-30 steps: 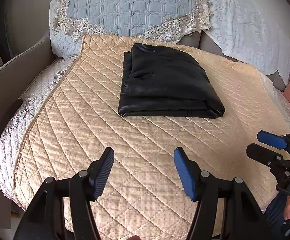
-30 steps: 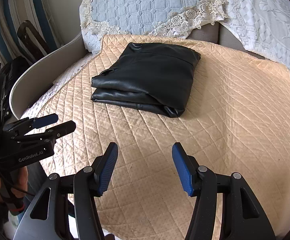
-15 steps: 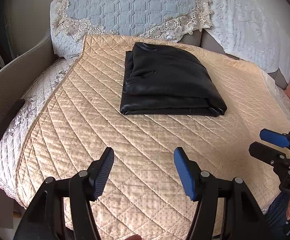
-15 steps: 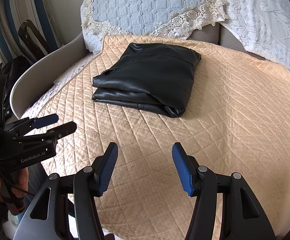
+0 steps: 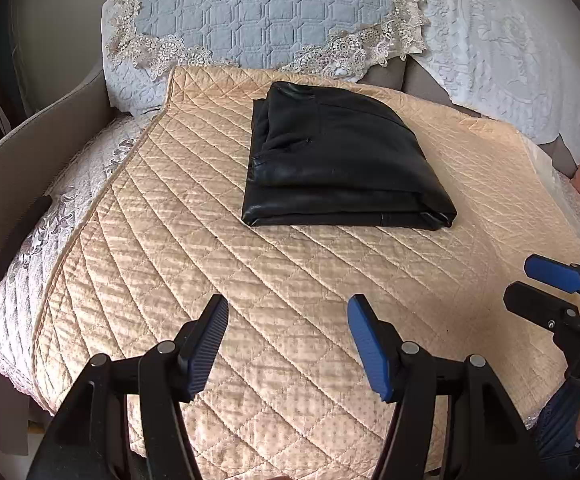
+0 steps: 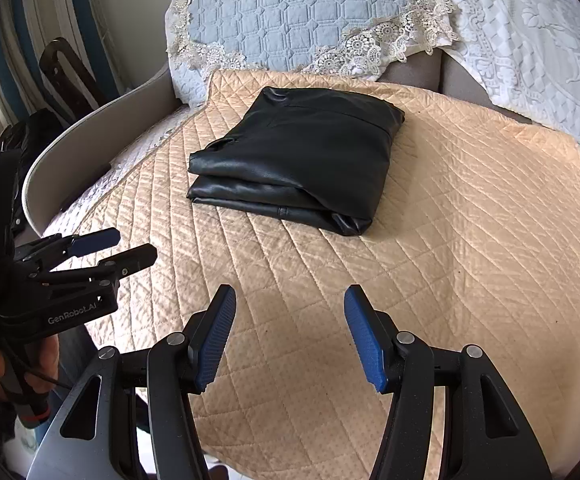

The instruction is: Fold large clothes

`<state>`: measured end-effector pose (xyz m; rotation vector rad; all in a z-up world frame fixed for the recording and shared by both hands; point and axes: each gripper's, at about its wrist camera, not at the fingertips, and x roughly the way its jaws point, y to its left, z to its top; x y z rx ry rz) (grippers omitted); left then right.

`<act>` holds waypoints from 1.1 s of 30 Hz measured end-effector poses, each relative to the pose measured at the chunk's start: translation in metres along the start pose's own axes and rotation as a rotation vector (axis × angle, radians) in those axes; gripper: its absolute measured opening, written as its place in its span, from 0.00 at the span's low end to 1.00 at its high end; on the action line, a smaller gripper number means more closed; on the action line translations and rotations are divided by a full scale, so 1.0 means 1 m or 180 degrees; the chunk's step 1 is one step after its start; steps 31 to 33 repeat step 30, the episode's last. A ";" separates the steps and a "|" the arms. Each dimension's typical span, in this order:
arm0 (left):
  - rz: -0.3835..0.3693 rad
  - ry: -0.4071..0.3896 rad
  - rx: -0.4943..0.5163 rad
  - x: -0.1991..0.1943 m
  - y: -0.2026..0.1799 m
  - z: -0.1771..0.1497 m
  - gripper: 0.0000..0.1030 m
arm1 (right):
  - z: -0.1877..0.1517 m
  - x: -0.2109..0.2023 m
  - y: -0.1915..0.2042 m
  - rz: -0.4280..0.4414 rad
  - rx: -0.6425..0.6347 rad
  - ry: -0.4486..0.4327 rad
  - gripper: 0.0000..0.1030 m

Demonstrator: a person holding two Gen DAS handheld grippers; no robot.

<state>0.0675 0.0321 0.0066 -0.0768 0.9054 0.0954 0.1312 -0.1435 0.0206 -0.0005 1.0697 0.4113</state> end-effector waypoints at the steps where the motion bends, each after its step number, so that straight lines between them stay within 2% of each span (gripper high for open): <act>1: -0.0004 0.0007 0.0001 0.000 0.000 0.000 0.62 | 0.000 0.000 0.000 0.0003 -0.0001 0.0001 0.56; 33: 0.0115 0.0040 0.0082 0.005 -0.005 -0.002 0.62 | -0.004 -0.003 -0.006 0.0056 -0.0020 -0.0037 0.56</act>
